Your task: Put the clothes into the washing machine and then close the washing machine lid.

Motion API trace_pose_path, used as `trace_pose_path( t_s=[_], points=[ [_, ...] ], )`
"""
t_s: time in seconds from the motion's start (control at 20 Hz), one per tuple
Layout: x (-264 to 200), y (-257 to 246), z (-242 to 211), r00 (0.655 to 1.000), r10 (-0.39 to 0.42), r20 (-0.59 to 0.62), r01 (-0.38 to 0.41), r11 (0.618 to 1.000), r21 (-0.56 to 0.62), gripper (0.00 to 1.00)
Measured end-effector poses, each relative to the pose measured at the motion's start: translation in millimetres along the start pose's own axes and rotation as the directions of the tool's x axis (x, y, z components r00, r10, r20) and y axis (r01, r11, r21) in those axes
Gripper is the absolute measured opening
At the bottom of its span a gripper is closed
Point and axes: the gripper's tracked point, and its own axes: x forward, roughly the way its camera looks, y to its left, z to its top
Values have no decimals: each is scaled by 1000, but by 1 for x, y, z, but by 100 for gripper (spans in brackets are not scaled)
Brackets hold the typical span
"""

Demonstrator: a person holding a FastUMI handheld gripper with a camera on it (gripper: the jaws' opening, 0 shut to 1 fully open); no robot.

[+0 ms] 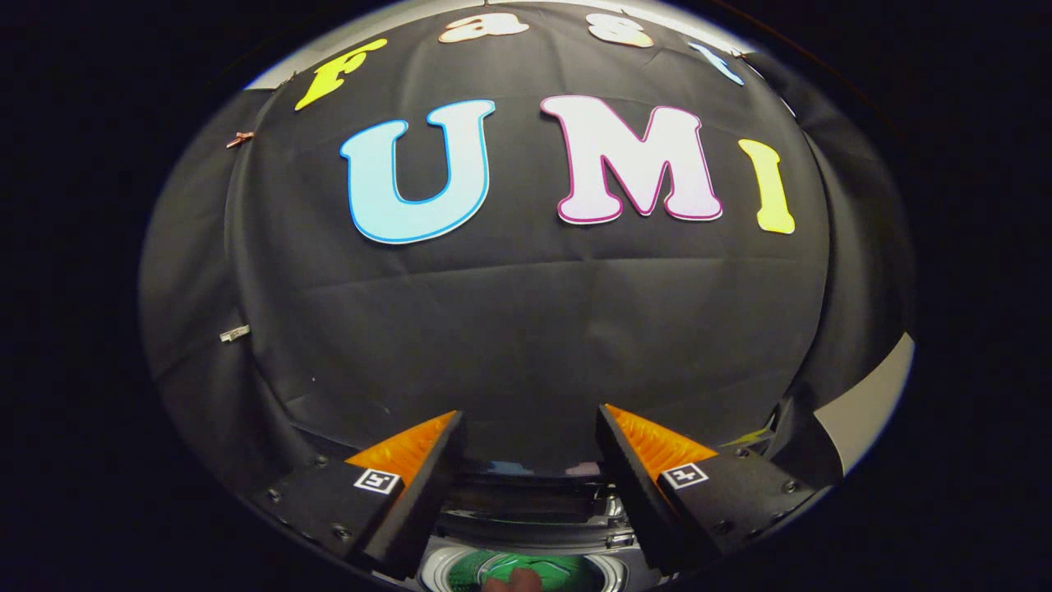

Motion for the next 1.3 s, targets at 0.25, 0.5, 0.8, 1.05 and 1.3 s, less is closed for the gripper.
trace_pose_path(
  t_s=[0.25,0.5,0.8,1.05,1.3],
  points=[
    [-16,-3,0,997,45,62,-45,999,-6,99],
    [-32,-2,-4,995,59,79,-58,998,-16,99],
    [-51,1,-11,992,66,107,-63,998,-28,99],
    [-71,3,-19,990,64,124,-60,998,-33,99],
    [-88,5,-29,991,66,118,-62,997,-39,99]
  ],
)
